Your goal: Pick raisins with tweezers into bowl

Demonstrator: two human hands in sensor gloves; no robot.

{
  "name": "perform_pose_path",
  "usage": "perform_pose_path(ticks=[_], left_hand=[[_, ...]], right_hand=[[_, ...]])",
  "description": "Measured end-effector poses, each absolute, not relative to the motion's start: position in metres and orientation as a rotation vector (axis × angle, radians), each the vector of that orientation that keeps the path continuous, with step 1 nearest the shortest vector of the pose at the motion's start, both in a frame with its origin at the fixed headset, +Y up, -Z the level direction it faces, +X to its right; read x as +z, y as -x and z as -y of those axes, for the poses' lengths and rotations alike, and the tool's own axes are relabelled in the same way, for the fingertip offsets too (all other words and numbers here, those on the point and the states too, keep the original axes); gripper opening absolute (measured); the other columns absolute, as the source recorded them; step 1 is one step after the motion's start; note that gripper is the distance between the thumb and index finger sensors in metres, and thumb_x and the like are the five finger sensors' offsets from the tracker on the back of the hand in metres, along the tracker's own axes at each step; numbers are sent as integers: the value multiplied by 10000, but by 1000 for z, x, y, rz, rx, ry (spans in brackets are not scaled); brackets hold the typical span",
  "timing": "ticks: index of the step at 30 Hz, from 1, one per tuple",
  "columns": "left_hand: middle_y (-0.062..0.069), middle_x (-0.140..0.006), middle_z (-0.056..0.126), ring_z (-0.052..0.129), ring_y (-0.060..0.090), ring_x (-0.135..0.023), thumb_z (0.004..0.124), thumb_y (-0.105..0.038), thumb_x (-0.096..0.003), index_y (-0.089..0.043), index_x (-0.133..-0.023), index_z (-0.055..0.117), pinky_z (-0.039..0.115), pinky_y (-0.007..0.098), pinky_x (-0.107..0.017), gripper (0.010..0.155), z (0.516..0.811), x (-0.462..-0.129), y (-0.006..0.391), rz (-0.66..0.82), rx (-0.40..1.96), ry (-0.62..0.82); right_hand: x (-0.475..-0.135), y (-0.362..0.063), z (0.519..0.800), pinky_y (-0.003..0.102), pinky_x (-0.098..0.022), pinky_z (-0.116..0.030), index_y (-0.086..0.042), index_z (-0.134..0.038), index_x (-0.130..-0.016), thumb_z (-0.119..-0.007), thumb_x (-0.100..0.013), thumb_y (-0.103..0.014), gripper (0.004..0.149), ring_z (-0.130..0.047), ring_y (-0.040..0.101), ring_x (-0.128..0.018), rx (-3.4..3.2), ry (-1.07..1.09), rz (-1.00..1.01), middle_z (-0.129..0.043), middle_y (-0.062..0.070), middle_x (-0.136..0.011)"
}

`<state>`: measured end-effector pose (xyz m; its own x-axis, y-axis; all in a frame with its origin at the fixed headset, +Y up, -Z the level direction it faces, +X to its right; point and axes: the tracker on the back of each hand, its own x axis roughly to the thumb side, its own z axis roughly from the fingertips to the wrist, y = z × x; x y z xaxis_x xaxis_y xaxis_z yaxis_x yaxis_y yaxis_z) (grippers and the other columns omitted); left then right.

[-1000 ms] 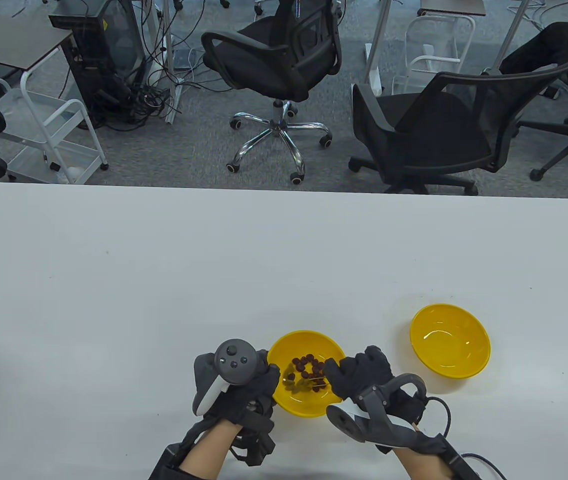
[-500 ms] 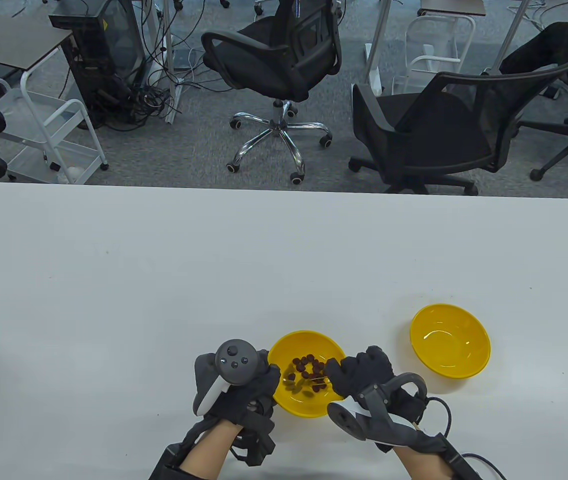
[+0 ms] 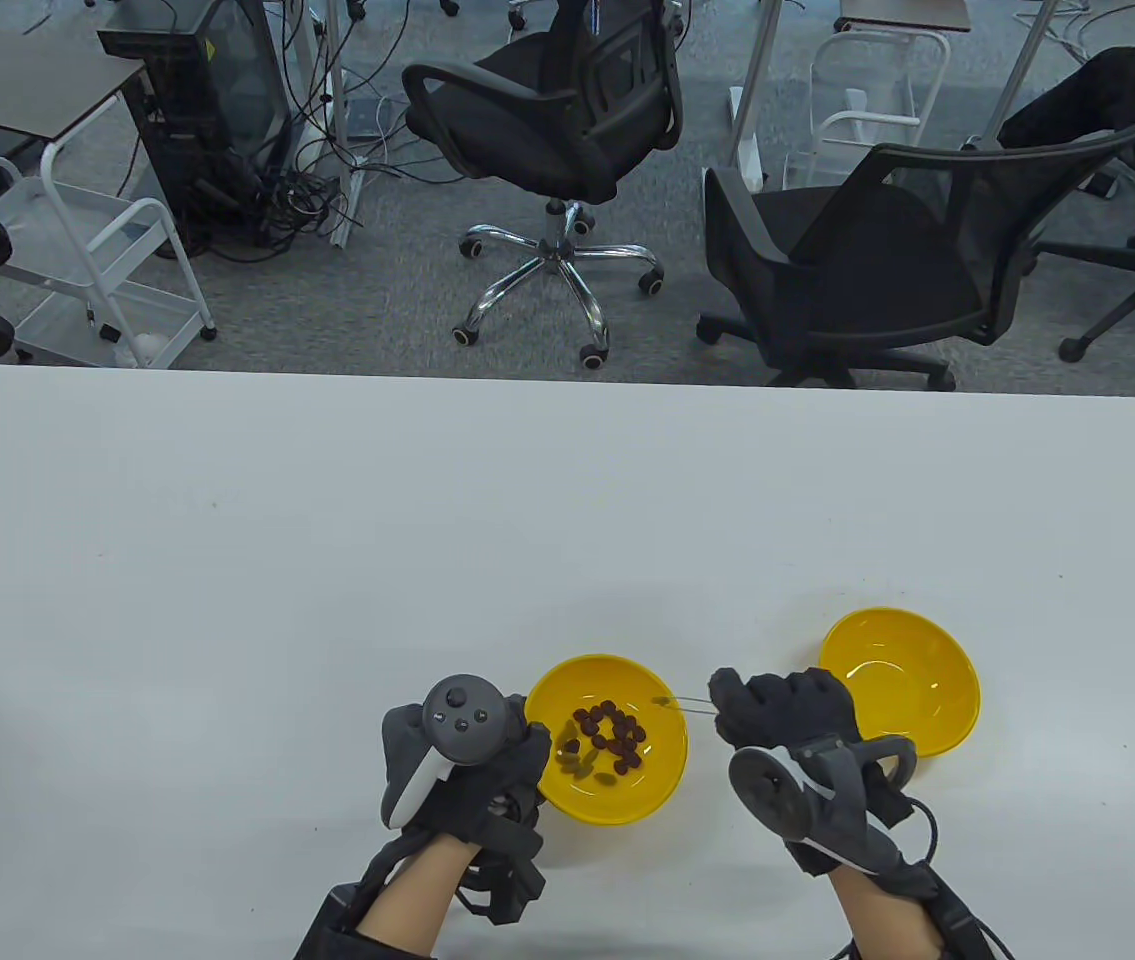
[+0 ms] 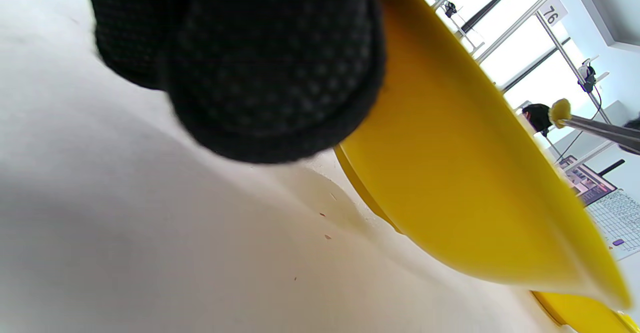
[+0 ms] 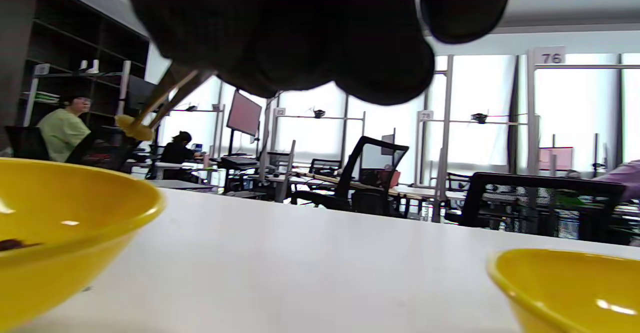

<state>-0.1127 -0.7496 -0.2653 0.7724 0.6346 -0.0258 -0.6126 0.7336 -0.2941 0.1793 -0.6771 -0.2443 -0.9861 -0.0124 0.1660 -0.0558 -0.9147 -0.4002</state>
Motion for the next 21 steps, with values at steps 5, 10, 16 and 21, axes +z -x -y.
perform_pose_path(ticks=[5, 10, 16, 21], left_hand=[[77, -433, 1045, 1057, 49, -158, 604, -315, -551, 80, -949, 605, 886, 419, -414, 560, 749, -265, 113, 77, 685, 296], [79, -433, 1045, 1057, 50, -159, 604, -315, -552, 81, -949, 603, 885, 419, -415, 561, 750, -265, 113, 78, 685, 302], [80, -433, 1045, 1057, 50, -158, 604, -315, -551, 81, -949, 604, 885, 420, -415, 561, 749, -265, 114, 77, 685, 300], [79, -432, 1045, 1057, 50, -158, 604, -315, -551, 81, -948, 605, 885, 420, -415, 561, 750, -265, 114, 74, 680, 304]], right_hand=[[-258, -225, 678, 538, -603, -698, -193, -934, -799, -819, -389, -359, 457, -967, 174, -476, 3061, 124, 621, -929, 35, -634], [-267, -258, 686, 542, -598, -696, -177, -934, -803, -819, -396, -351, 457, -963, 184, -475, 3085, 447, 502, -925, 48, -636], [-275, -273, 696, 552, -590, -693, -156, -936, -806, -823, -401, -337, 458, -961, 202, -469, 3105, 649, 351, -925, 66, -635], [-280, -277, 704, 555, -588, -691, -147, -939, -806, -825, -402, -330, 458, -960, 209, -470, 3128, 705, 253, -926, 72, -635]])
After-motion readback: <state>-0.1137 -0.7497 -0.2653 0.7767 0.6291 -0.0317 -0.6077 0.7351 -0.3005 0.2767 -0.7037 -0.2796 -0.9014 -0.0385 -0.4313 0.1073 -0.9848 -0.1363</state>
